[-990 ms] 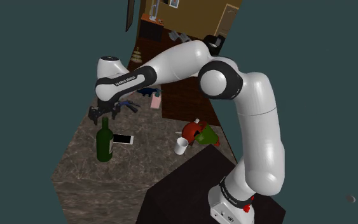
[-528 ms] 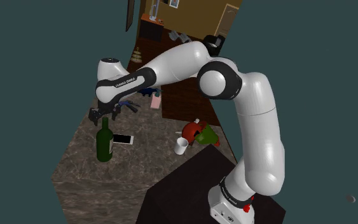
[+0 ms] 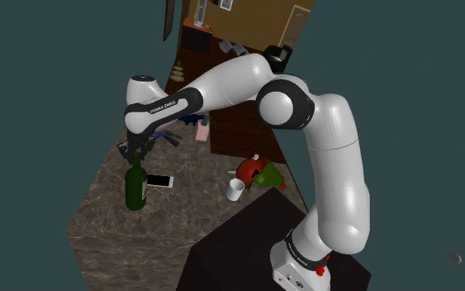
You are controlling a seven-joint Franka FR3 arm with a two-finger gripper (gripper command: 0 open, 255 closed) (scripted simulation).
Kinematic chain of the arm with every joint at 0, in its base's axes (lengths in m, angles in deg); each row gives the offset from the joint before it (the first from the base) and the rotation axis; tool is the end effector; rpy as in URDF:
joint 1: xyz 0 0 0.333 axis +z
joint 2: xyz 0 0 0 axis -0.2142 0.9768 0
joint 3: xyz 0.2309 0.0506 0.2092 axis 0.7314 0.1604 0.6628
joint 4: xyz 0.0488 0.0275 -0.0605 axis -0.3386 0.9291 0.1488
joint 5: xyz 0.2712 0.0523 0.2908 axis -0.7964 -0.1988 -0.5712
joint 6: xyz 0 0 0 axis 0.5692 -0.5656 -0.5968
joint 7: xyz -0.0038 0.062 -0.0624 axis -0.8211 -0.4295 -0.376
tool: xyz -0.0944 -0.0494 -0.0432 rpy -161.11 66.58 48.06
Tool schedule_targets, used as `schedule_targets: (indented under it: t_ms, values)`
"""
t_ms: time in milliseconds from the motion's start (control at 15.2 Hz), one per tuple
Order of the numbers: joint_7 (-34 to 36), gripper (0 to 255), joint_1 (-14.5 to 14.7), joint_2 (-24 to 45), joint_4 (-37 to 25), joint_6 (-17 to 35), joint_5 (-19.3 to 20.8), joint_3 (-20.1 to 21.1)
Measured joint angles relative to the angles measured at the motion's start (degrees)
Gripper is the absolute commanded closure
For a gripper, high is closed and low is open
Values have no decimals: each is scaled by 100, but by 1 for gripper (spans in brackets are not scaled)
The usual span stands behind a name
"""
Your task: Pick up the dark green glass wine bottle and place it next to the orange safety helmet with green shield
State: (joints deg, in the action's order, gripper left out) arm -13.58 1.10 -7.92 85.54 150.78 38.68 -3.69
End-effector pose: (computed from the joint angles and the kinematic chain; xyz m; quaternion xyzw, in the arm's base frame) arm 0.6578 0.2427 0.2018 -0.9993 -0.0220 0.0028 0.0289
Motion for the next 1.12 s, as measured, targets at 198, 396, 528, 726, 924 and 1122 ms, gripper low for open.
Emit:
schedule_targets:
  t_ms: [198,396,528,726,924,1122]
  values:
    - [0,255,0,1,-1,0,0,0]
    - [-3,255,-9,-105,-1,-108,-11,10]
    - [1,255,-9,-183,-24,-207,-19,17]
    - [-3,255,-22,-334,-16,-351,-35,31]
    - [-10,255,-35,-467,-37,-504,-50,41]
    - [-7,255,-41,-612,-63,-673,-66,55]
